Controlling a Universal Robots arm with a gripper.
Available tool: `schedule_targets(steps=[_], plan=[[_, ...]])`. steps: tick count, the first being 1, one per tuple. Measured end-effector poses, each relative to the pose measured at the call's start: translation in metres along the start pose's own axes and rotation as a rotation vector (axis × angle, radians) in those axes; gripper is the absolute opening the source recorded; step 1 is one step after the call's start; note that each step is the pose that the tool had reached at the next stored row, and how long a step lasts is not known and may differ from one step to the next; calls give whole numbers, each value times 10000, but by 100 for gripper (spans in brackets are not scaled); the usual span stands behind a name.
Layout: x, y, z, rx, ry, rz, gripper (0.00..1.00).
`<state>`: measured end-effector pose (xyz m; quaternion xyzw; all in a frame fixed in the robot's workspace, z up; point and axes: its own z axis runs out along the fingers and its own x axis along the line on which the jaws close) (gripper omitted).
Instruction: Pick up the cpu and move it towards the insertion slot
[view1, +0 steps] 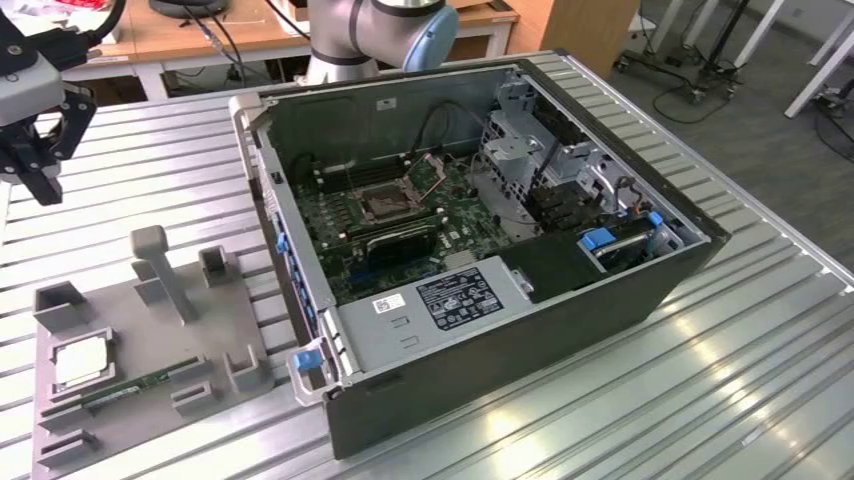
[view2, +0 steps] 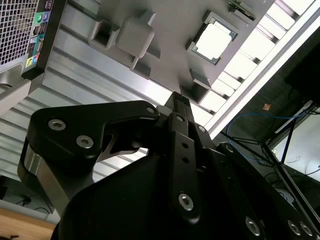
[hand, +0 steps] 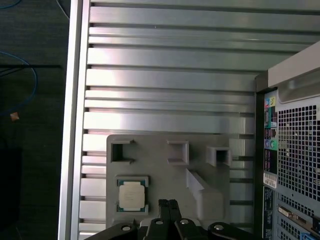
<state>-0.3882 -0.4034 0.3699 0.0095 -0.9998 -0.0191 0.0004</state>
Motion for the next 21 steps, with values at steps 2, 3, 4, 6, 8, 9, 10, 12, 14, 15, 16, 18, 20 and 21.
schedule_targets(steps=[2,3,4,6,8,9,10,12,14,15,16,18,20,21], plan=[[11,0,0,0,0,-1,11],[17,-1,0,0,0,-1,11],[24,-1,0,0,0,-1,11],[38,-3,0,0,0,-1,11],[55,-4,0,0,0,0,11],[63,-4,0,-1,0,-1,11],[71,-5,1,0,0,-1,11],[78,-6,1,-1,-1,-2,11],[81,-5,1,0,0,-1,11],[82,-6,0,0,0,-1,11],[83,-7,1,0,0,1,11],[82,-13,0,0,0,-1,11],[82,-20,0,-1,-1,-1,11],[82,-24,0,-1,0,-1,11]])
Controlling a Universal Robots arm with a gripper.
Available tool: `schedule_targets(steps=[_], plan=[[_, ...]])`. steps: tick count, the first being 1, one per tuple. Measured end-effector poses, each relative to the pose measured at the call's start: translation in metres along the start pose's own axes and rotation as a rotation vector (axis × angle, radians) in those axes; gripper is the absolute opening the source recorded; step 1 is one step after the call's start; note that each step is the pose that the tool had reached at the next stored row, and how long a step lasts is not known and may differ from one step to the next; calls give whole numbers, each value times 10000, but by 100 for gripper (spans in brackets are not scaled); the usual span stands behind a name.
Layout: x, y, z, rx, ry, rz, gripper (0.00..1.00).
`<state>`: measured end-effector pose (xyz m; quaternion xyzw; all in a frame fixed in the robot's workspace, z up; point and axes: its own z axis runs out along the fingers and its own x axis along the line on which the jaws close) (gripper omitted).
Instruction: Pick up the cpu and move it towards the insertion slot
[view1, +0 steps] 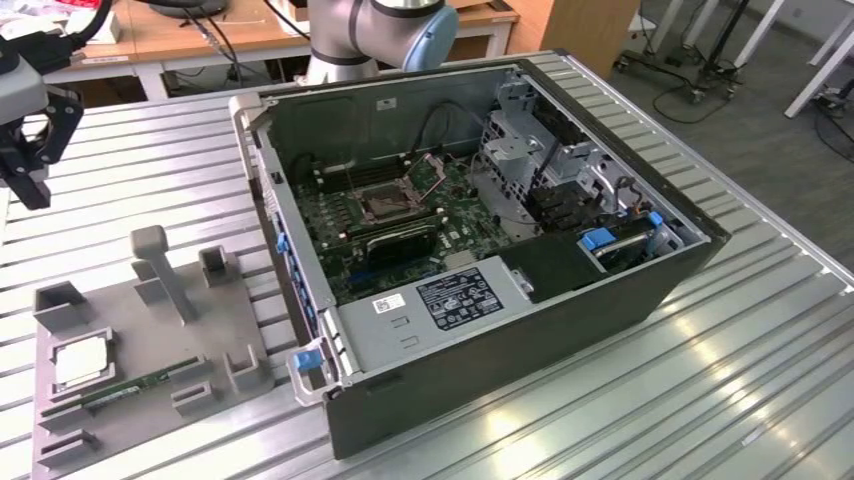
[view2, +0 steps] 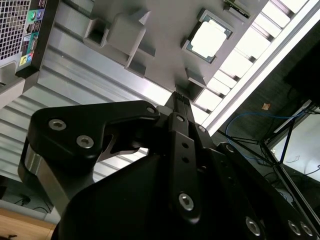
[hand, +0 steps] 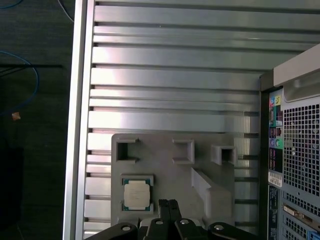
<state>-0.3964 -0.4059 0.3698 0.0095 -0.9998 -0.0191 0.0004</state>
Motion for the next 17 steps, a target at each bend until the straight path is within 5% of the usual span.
schedule_targets(steps=[17], plan=[[1,-54,-2,1,0,-1,11]])
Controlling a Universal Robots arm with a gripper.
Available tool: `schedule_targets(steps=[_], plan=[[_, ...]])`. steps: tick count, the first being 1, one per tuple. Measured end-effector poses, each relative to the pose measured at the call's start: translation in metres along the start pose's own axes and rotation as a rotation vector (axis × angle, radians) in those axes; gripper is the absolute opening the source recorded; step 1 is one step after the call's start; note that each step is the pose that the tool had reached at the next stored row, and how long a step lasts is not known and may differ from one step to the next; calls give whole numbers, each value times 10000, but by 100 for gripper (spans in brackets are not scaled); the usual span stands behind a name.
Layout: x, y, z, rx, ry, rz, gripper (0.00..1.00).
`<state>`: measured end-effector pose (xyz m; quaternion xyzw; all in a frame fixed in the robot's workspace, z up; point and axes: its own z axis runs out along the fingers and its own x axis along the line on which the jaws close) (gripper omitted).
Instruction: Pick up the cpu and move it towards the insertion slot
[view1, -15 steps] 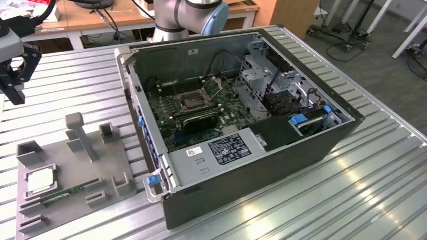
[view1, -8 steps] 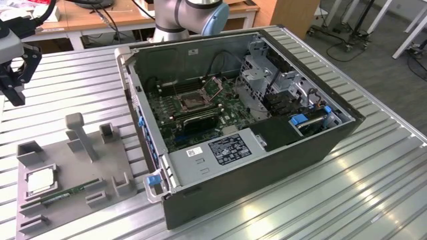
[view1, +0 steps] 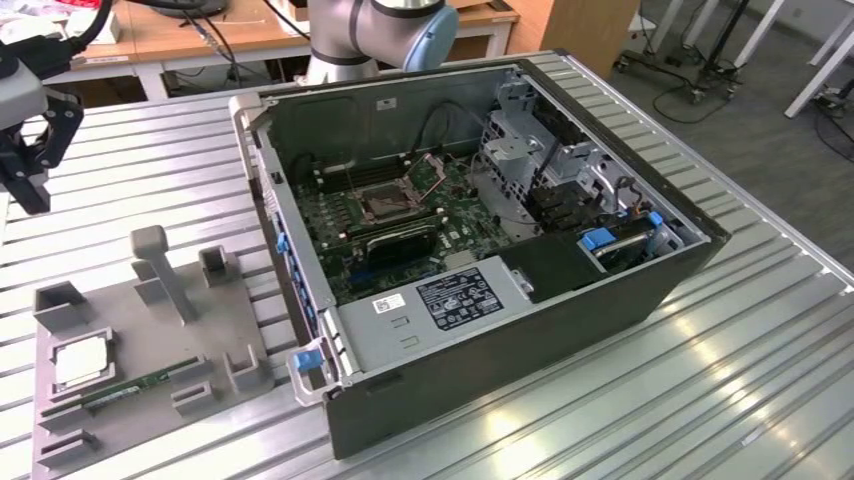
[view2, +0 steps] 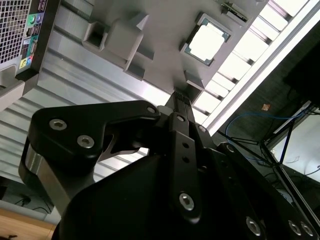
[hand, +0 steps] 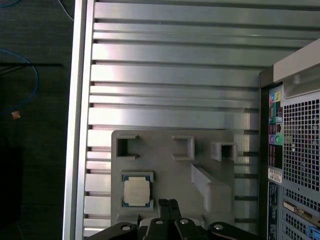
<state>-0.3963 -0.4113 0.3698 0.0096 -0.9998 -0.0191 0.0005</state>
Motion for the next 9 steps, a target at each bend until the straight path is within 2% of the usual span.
schedule_targets(steps=[9], plan=[[4,-50,1,0,0,0,11]])
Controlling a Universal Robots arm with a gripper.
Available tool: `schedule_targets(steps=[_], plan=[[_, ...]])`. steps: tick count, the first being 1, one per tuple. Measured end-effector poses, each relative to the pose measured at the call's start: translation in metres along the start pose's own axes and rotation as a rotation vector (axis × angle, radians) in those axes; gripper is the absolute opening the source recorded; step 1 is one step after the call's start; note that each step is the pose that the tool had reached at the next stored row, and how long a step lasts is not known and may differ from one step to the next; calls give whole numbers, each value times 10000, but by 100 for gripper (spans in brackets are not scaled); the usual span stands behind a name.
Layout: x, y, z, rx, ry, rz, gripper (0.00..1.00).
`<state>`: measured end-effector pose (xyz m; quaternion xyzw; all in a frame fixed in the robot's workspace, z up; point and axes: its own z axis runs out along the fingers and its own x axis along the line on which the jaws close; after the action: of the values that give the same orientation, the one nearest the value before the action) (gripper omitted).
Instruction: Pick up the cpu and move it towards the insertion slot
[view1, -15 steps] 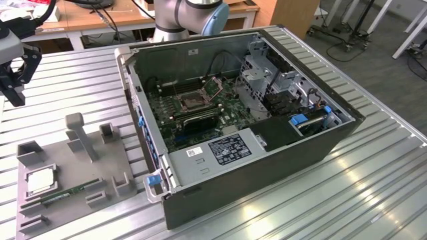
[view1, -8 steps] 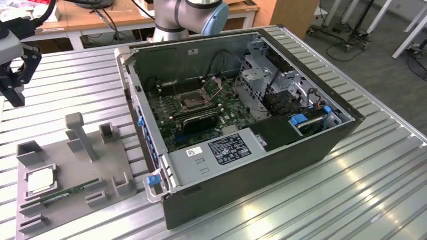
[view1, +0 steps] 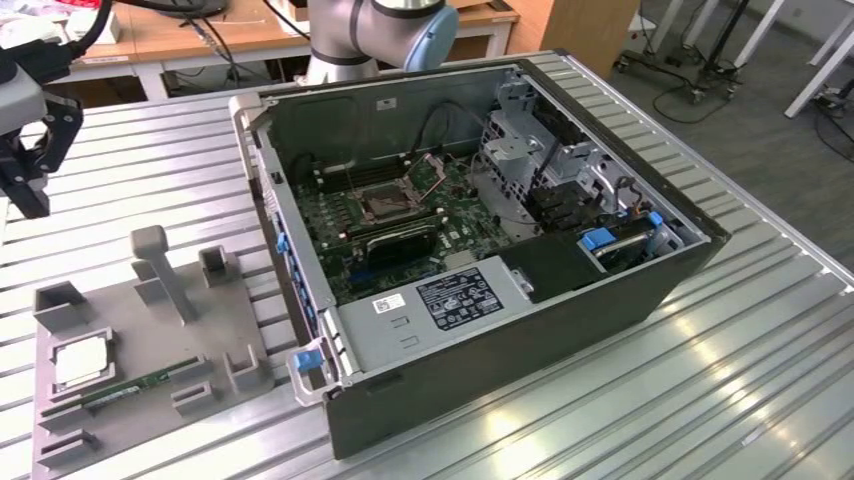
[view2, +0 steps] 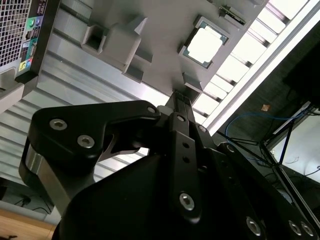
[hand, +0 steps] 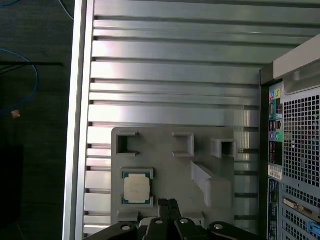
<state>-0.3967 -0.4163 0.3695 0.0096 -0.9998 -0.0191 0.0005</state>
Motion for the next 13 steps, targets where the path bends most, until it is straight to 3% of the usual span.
schedule_targets(steps=[13], plan=[[31,-88,19,0,-1,0,11]])
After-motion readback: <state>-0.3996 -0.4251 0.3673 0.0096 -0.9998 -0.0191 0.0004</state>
